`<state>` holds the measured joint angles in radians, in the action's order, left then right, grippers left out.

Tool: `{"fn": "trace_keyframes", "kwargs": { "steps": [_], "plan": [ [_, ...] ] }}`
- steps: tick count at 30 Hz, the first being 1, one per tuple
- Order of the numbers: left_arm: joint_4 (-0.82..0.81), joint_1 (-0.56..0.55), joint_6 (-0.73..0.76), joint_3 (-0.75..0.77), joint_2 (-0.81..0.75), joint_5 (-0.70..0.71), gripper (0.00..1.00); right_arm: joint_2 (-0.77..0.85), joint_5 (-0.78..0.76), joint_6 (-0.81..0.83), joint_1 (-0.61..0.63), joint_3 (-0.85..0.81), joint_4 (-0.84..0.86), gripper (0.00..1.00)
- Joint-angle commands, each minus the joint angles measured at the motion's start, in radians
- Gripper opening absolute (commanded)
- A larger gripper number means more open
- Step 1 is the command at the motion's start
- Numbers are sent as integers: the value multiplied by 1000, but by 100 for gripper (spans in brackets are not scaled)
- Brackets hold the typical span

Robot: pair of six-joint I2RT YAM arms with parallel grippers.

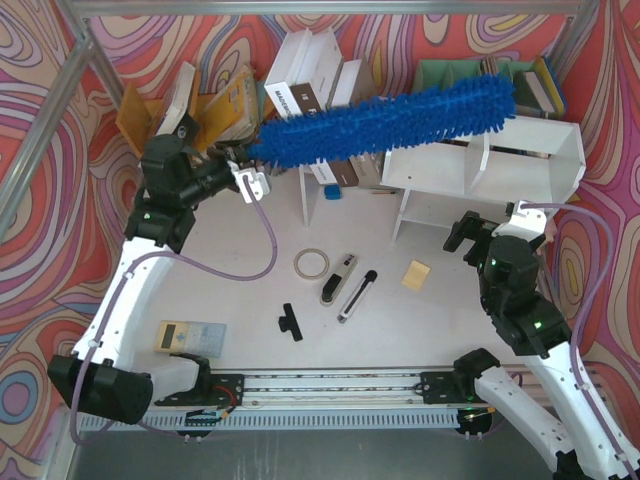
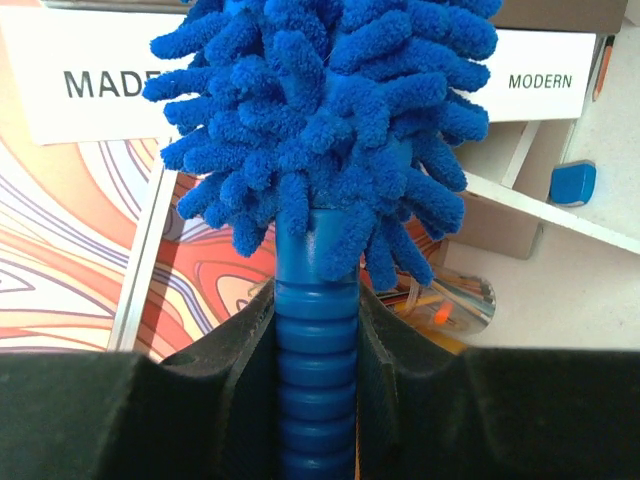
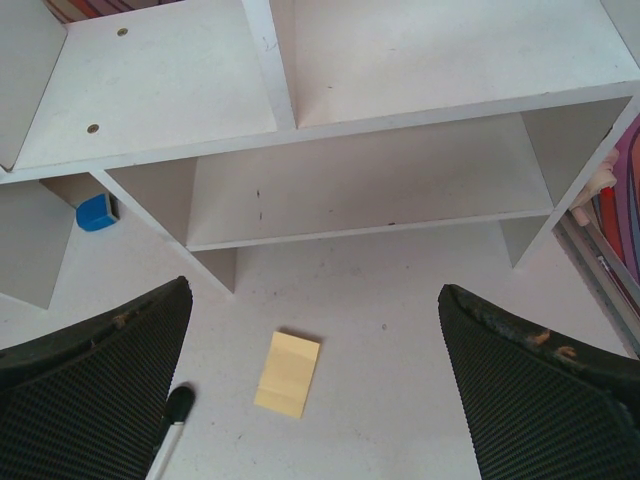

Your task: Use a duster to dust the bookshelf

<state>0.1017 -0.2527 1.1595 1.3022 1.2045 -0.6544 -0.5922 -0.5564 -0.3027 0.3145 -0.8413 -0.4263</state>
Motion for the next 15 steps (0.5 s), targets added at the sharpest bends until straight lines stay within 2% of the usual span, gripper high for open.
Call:
{"fn": "trace_keyframes", "kwargs": {
  "steps": [1, 8, 15],
  "plan": [
    [-28, 12, 6, -3, 23, -35, 0, 7, -8, 11, 0, -2, 22, 99],
    [-148, -1, -37, -117, 51, -48, 0, 2, -13, 13, 0, -2, 23, 99],
    [-196, -46, -50, -202, 93, -27, 0, -1, -12, 16, -1, -2, 26, 99]
  ]
}}
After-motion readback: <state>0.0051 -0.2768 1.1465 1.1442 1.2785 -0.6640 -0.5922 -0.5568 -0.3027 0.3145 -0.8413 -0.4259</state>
